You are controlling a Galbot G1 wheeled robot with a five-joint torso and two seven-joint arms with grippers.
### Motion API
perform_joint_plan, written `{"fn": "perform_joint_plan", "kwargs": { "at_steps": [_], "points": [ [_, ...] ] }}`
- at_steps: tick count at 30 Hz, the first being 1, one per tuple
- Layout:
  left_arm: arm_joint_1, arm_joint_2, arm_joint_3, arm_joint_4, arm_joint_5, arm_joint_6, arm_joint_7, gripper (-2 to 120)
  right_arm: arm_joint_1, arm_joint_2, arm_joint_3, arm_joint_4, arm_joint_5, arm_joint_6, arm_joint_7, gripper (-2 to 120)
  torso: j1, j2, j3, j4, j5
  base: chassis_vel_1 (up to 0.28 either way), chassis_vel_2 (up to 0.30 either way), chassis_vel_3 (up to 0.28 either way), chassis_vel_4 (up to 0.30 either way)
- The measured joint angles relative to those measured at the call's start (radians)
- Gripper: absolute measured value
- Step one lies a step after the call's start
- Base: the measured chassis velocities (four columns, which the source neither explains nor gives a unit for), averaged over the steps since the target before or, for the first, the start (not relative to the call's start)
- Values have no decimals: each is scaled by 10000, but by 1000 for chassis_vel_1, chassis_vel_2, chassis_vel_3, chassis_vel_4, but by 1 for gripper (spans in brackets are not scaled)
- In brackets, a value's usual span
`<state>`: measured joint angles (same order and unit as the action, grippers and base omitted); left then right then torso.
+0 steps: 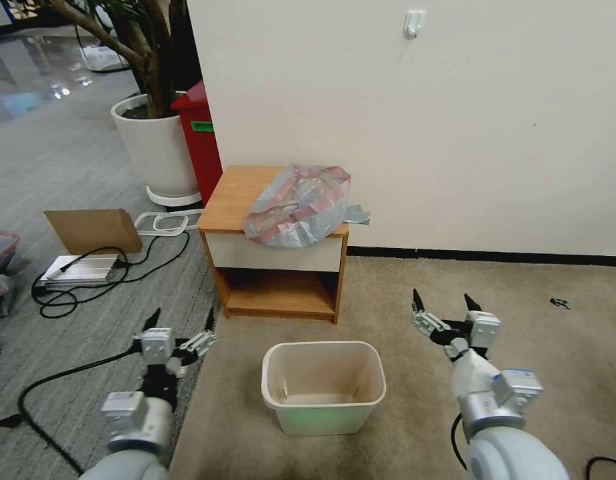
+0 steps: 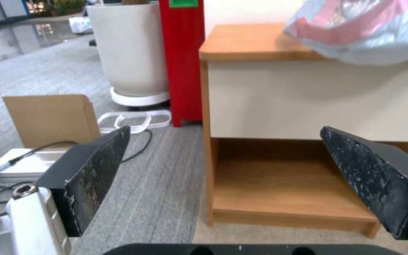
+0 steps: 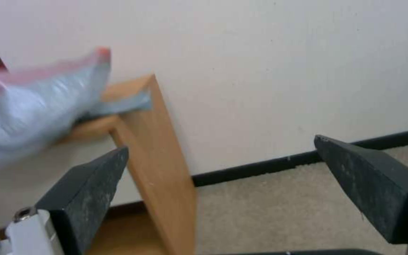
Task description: Pick up the garbage bag from the table and place it over the trash can.
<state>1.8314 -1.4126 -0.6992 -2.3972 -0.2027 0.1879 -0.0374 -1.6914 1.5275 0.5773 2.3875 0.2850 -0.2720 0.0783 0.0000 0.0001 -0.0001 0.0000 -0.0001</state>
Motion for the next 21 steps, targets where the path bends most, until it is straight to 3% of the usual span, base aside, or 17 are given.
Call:
{"fn": "perform_joint_plan", "kwargs": {
  "at_steps": [3,7,11,18,21],
  "points": [
    [551,233,-327,-770,-440,395,-110,100,-99,2,24,245,251,-222,58,100,1,0,0,0,1,0,0,0,0],
    [1180,494,-690,-1120,-932,838,-230,100,-25,-160,18,219,547,-278,143,100,1,0,0,-1,0,0,0,0,0],
    [1303,552,-771,-1134,-1043,934,-259,100,494,-931,-73,-365,1653,-323,474,100,0,0,0,2,-2,0,0,0,0],
    [1361,597,-849,-1104,-1144,934,-373,100,1484,-928,-302,-1178,3120,-359,600,100,1,0,1,1,-5,0,0,0,0],
    [1388,630,-929,-1091,-1239,890,-508,100,2187,-822,-389,-1738,4366,-337,633,100,0,0,1,1,0,0,0,0,0]
  ]
}}
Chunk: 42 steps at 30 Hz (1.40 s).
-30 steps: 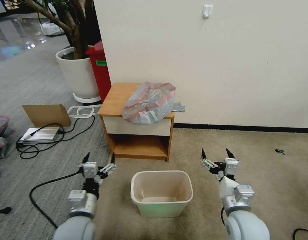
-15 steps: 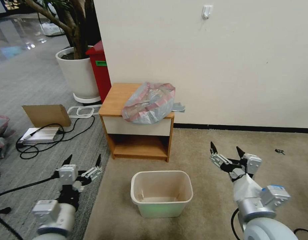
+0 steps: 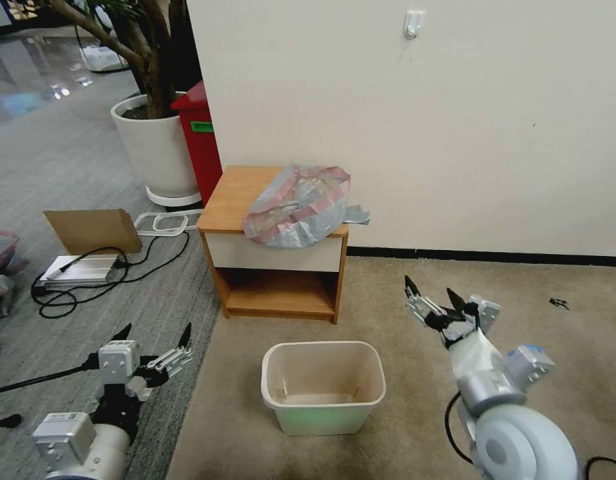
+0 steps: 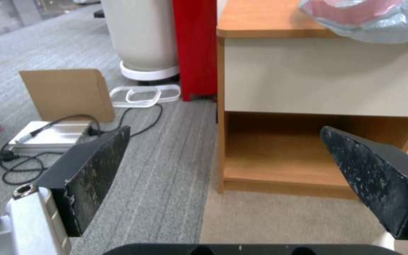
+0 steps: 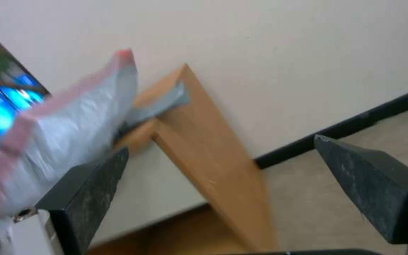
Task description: Pick up the garbage bag from the table and place it over the trash can.
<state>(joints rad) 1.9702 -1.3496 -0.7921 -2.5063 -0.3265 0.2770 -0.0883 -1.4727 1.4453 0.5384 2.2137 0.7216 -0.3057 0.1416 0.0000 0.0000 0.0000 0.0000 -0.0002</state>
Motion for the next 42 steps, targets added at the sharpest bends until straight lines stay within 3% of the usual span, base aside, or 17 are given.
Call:
{"fn": "perform_joint_plan", "kwargs": {
  "at_steps": [2,5,6,9,14,21,32,37,40,42],
  "points": [
    [0,2,-6,5,-6,-10,-12,100,255,59,-32,-179,444,14,38,100,0,0,0,-2,2,0,0,0,0],
    [43,27,-47,21,-31,-39,-19,100,1457,303,-167,-909,2626,38,554,100,0,0,1,0,1,0,0,0,0],
    [43,27,-47,21,-31,-39,-19,100,1457,303,-167,-909,2626,38,554,100,0,0,1,0,1,0,0,0,0],
    [112,73,-123,31,-54,-104,-19,100,2555,574,-255,-1740,4566,151,1290,100,0,-1,1,2,0,0,0,0,0],
    [191,46,-175,42,-57,-203,-19,100,3686,1105,-258,-2919,6137,314,2067,100,0,0,2,-1,0,0,0,0,0],
    [265,-9,-225,50,-56,-336,-7,100,4702,1608,-268,-4065,6613,322,2150,100,0,0,1,-1,1,0,0,0,0],
    [279,17,-297,56,-65,-363,25,100,5719,1624,-301,-5412,6776,365,2054,99,0,0,1,0,1,0,0,0,0],
    [288,-23,-319,60,-65,-364,69,100,5972,1626,-449,-5931,6629,495,1950,90,0,-1,0,-1,1,0,0,0,0],
    [293,-52,-328,61,-65,-365,91,100,6098,1668,-542,-6223,6566,535,1763,76,0,0,1,0,2,0,0,0,0],
    [295,-64,-329,61,-66,-365,95,100,6115,1670,-559,-6247,6563,535,1741,73,0,-1,0,1,2,0,0,0,0]
  ]
}}
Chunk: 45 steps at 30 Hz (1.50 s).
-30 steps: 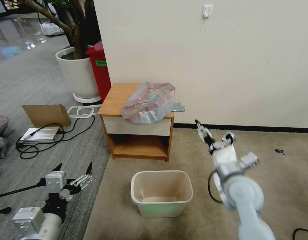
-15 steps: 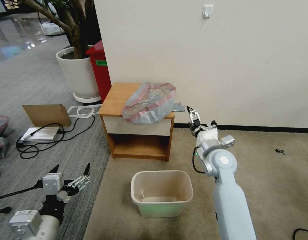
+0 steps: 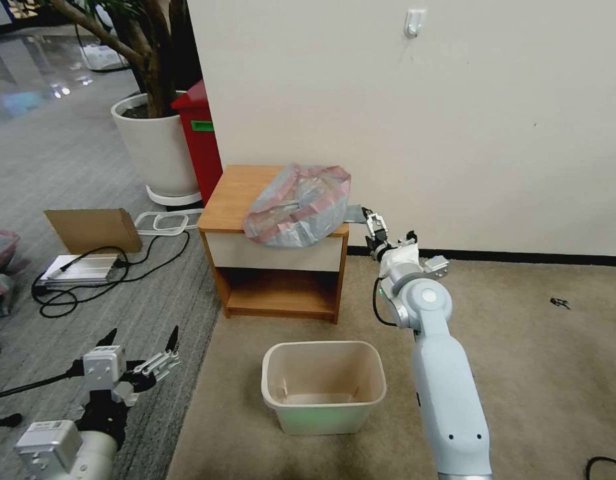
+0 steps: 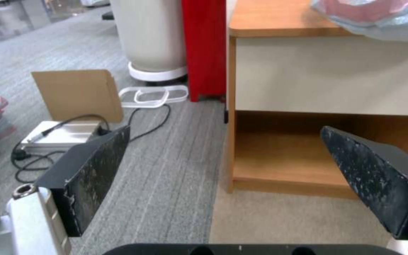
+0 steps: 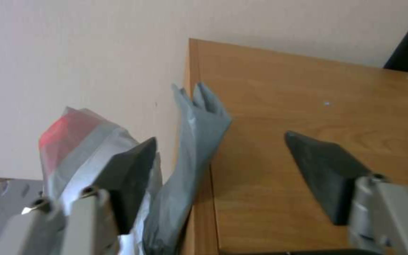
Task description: Pick up the garbage bag from the table and place it over the trash can.
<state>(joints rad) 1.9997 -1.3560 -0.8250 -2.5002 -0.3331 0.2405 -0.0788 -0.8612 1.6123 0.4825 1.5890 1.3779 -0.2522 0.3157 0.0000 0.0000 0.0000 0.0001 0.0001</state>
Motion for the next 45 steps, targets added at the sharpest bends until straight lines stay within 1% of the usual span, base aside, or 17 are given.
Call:
{"fn": "perform_joint_plan", "kwargs": {
  "at_steps": [2,6,8,9,11,12,15,16,19,27,29,31,32,35,37,40,45],
  "points": [
    [5,-22,-3,0,2,0,14,100,63,-5,-26,-81,-16,6,-75,62,1,0,0,0,-1,0,0,0,0],
    [8,-55,-3,0,7,0,18,100,162,-13,-18,-228,-34,53,-156,52,0,0,0,-1,-1,0,0,0,0],
    [16,-93,-2,1,19,1,26,100,246,-19,-4,-332,-49,70,-193,39,0,0,0,-1,-1,0,0,0,0],
    [16,-93,-2,1,19,1,26,100,246,-19,-4,-332,-49,70,-193,39,0,0,0,-1,-1,0,0,0,0],
    [17,-102,0,0,25,5,30,100,307,-25,-33,-468,-69,60,-257,27,0,0,0,-1,-1,0,0,0,0],
    [17,-102,0,0,25,5,30,100,307,-25,-33,-468,-69,60,-257,27,0,0,0,-1,-1,0,0,0,0],
    [18,-124,2,1,31,18,30,100,346,-29,-33,-539,-123,35,-326,14,1,0,0,-1,-1,0,0,0,0],
    [18,-124,2,1,31,18,30,100,346,-29,-33,-539,-123,35,-326,14,1,0,0,-1,-1,0,0,0,0],
    [18,-156,25,1,62,64,31,100,284,-32,-54,-338,-154,-114,-375,0,0,0,0,-1,-1,0,0,0,0],
    [18,-245,79,1,216,78,31,100,-167,-37,-128,489,-94,-261,-291,0,0,0,0,0,-1,0,0,0,0],
    [18,-250,84,1,227,82,31,100,-528,-101,-212,1148,237,-319,-2,0,0,0,0,0,0,0,0,0,0],
    [15,-251,95,2,234,93,31,100,-985,-416,-353,1872,722,-317,379,0,0,0,-1,2,-2,0,0,0,0],
    [15,-251,95,2,234,93,31,100,-985,-416,-353,1872,722,-317,379,0,0,0,-1,2,-2,0,0,0,0],
    [-12,-266,148,1,258,119,32,100,-2136,-1026,-733,3090,1171,-161,833,0,0,0,-1,-3,0,0,0,0,0],
    [-21,-285,163,1,269,141,32,100,-2447,-1167,-855,3360,1201,-147,920,0,0,0,-2,-2,-1,0,0,0,0],
    [-81,-349,230,2,330,259,33,100,-3630,-1659,-1519,4397,971,-48,1187,0,0,1,-2,-1,-1,0,0,0,0],
    [-111,-366,237,2,347,295,41,100,-4912,-2125,-2235,5372,336,60,1335,0,0,0,-2,-1,-1,0,0,0,0]
  ]
}}
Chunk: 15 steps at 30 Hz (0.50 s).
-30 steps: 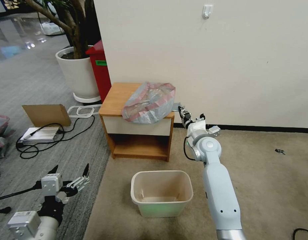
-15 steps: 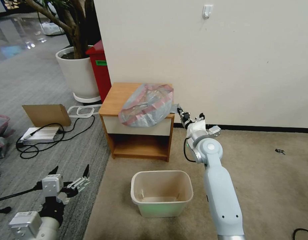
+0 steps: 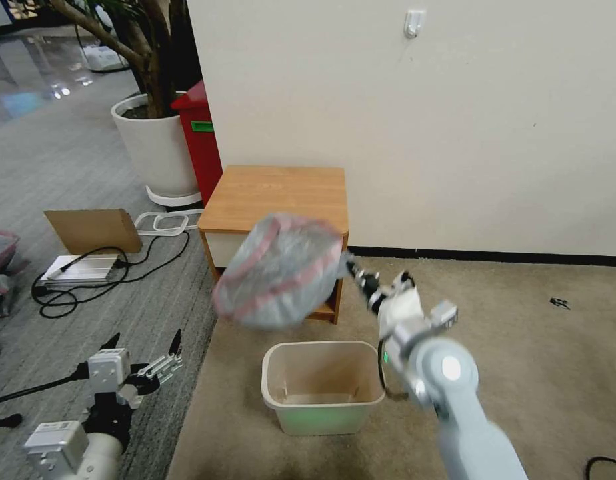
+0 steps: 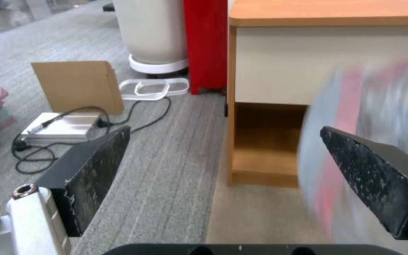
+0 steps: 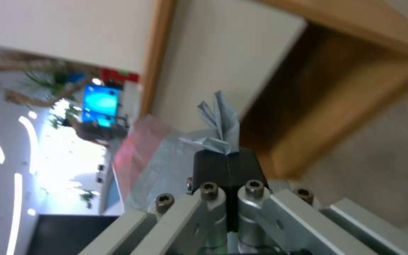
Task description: Pick up the garbage bag from the table and place it over the trash can.
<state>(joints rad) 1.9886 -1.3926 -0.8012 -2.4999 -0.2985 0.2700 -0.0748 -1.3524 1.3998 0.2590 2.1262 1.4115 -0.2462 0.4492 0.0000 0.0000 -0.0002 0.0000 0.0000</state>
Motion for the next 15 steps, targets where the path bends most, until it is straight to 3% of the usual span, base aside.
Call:
{"fn": "perform_joint_plan", "kwargs": {
  "at_steps": [7,15],
  "points": [
    [-64,75,-99,0,-11,-39,3,100,-1508,-677,-590,551,-1022,29,235,0,0,0,0,2,0,0,0,0,0],
    [-163,174,-144,-1,-62,-76,4,100,-2593,-1227,-503,606,-1926,141,-185,0,0,1,1,0,0,0,0,0,0]
  ]
}}
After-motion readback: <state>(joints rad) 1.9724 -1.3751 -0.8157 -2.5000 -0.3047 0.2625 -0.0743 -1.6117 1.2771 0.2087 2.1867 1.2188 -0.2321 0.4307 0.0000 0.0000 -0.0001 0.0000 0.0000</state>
